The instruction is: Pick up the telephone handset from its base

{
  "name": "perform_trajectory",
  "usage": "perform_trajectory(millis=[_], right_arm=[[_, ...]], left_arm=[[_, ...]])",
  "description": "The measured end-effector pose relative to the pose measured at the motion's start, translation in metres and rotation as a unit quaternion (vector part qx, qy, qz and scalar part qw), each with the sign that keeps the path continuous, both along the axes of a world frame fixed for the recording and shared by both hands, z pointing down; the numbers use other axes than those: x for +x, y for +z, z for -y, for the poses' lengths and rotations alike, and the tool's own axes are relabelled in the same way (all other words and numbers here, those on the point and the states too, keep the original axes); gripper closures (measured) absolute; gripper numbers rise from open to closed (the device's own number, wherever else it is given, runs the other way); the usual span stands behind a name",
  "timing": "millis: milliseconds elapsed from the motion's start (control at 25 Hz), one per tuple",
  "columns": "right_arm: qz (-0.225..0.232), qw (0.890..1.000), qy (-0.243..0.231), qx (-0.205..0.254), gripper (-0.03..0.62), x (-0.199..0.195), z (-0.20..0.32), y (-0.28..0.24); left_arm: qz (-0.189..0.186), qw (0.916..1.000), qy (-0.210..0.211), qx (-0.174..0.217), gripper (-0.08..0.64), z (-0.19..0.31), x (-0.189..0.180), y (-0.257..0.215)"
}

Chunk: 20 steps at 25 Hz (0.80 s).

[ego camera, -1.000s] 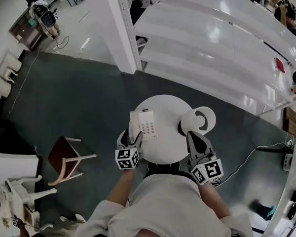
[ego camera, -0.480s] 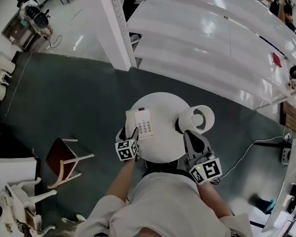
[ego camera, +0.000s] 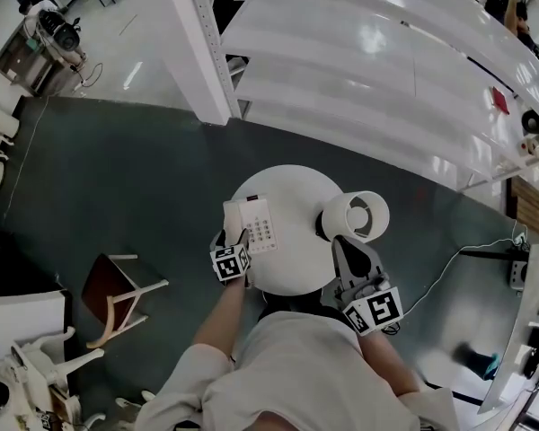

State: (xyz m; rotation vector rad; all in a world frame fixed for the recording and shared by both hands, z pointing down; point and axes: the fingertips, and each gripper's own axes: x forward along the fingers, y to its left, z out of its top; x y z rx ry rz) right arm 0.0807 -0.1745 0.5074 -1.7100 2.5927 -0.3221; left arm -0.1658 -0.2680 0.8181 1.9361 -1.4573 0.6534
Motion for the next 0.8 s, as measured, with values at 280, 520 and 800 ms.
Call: perform_trajectory(millis=[280,520,800], right_arm=[[-0.001,1.000,0.007,-0.006,0.584,0.001,0.003,0.004],[-0.005,1.000,0.010,-0.008,0.584,0.004,0.007,0.006],[-0.014,1.000,0.009,-0.011,0.584,0.005,0.011,0.008]], left_arm=[[0.013,0.9996,0.002,-0.024,0.253,0.006,-0.004,0.022],[0.022,0.9988,0.008,-0.043,0.259,0.013,-0.002,0.036],[0.041,0.9971,0.020,-0.062,0.262,0.017,-0.002,0.052]])
